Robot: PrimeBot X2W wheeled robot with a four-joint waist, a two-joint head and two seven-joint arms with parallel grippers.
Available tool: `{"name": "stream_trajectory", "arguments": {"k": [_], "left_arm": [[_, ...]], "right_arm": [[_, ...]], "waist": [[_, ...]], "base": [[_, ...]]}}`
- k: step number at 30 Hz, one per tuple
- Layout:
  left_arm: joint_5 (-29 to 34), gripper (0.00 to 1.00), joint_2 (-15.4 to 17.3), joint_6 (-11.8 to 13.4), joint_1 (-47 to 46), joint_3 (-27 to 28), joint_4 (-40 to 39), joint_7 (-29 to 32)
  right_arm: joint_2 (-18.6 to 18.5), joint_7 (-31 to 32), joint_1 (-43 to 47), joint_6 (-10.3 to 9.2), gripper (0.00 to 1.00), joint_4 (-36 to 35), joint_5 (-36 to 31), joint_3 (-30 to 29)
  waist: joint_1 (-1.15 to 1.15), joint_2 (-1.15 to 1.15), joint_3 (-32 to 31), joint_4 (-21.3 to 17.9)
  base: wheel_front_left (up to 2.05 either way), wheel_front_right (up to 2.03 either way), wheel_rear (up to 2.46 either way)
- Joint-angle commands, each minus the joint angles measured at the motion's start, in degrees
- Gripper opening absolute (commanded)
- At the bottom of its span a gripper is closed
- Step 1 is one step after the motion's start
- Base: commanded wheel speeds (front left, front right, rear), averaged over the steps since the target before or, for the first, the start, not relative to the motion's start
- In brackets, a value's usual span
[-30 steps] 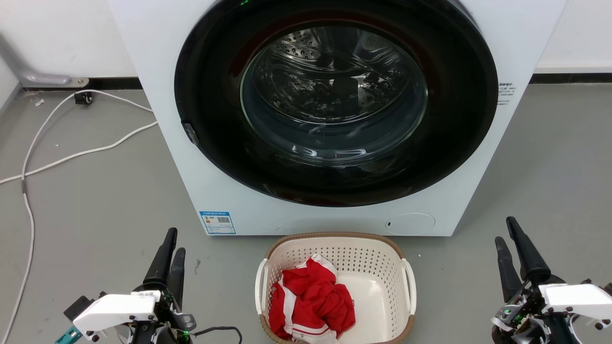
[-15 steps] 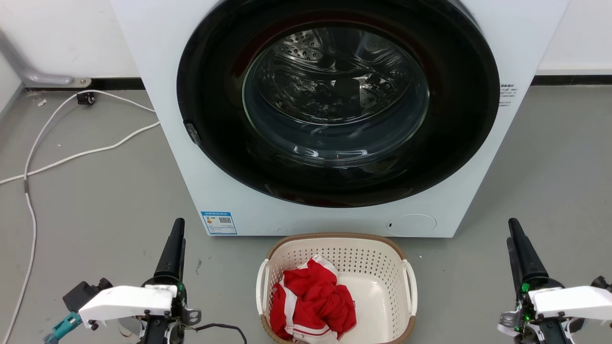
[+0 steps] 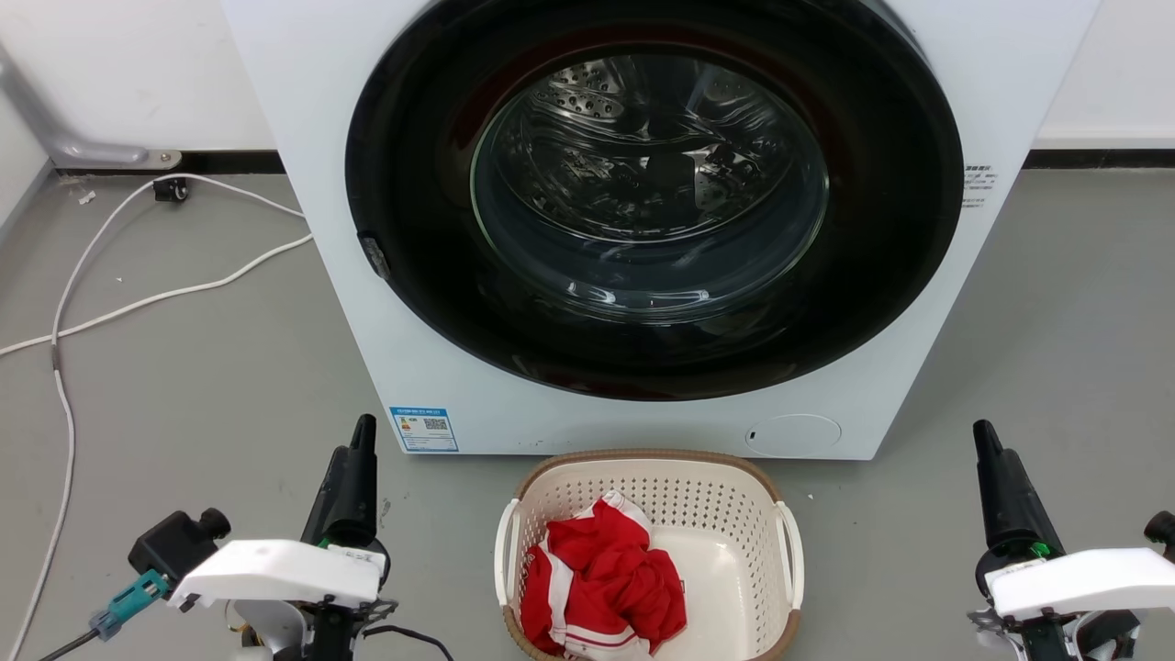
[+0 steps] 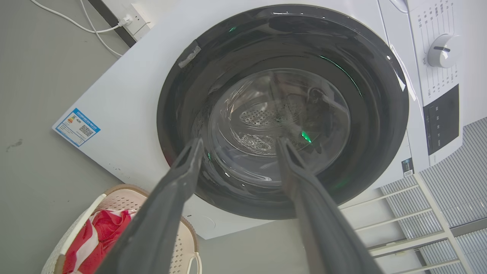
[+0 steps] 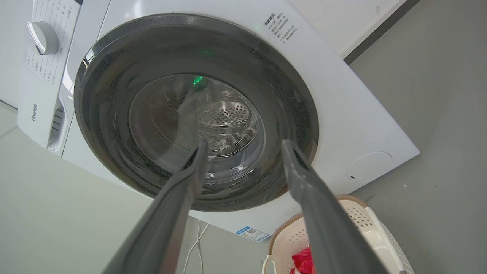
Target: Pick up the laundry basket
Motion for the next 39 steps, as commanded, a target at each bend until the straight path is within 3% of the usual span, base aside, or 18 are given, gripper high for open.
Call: {"name": "stream_trajectory", "arguments": {"k": [1, 17, 39], "left_arm": [[3.6, 1.00, 0.2, 0.2, -1.4, -0.6, -0.9, -0.7], [18.8, 1.00, 0.6, 1.2, -2.6, -2.6, 0.8, -3.4], [34.0, 1.00, 1.2, 2.3, -3.6, -4.7, 2.8, -6.8]], "right_arm": [[-0.1, -0.3, -0.3, 0.01, 1.00, -1.7, -4.4, -0.1], [0.1, 0.4, 1.2, 0.02, 1.00, -5.3, -19.7, -0.2], [0.3, 1.8, 3.6, 0.01, 1.00, -10.2, -36.0, -0.7]], "waist": [[0.00, 0.00, 0.0, 0.0], [0.00, 0.00, -0.1, 0.3], [0.00, 0.00, -0.2, 0.5]], "base": [[0.00, 0.00, 0.00], [0.00, 0.00, 0.00], [0.00, 0.00, 0.00]]}}
